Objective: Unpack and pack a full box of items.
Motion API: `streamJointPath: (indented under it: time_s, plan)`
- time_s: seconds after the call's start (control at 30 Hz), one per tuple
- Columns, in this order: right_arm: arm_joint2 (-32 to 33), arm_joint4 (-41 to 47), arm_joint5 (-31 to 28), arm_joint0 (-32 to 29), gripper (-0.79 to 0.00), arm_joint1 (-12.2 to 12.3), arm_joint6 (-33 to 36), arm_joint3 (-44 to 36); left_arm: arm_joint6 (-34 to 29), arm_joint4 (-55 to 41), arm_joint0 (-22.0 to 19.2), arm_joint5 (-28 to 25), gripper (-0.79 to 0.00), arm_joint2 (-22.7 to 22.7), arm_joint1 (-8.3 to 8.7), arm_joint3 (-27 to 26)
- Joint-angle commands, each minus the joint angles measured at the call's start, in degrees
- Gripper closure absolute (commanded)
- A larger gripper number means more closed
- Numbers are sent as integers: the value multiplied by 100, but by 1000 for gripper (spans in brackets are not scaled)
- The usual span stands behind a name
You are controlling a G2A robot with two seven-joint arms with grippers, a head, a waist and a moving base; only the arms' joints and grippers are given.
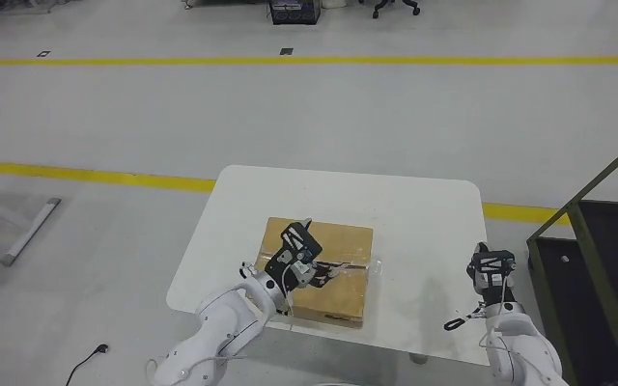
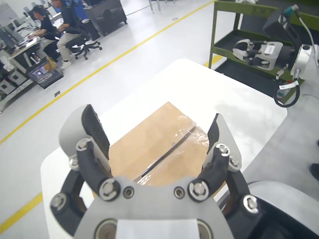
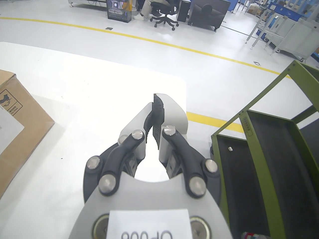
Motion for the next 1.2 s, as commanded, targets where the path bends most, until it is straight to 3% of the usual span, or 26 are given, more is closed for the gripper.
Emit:
streamJointPath:
  time_s: [0.0, 0.17, 0.43, 0.57, 0.77, 0.97, 1.17]
  plan:
    - [25, 136, -31, -10, 0, -8, 40, 16, -71, -16, -272, 80, -785, 299, -79, 217]
    - [67, 177, -46, -9, 0, -18, 70, -9, 46, -521, -640, 318, -785, 649, -255, 705]
    - [69, 267, -107, -6, 0, -39, 121, -88, 46, -521, -640, 318, -785, 649, -255, 705]
    - [106, 955, -380, 34, 0, -62, 452, -43, 46, -521, -640, 318, -785, 649, -255, 705]
    - [83, 854, -530, 88, 0, -59, 510, -21, 304, -598, -598, 416, -785, 651, -293, 649]
    - [49, 678, -490, 136, 0, -64, 441, -9, -81, -346, -1237, 57, -785, 1376, -511, 979]
    - [44, 654, -412, 78, 0, -79, 377, -2, -668, -168, -1863, 74, -785, 2126, -838, 1531]
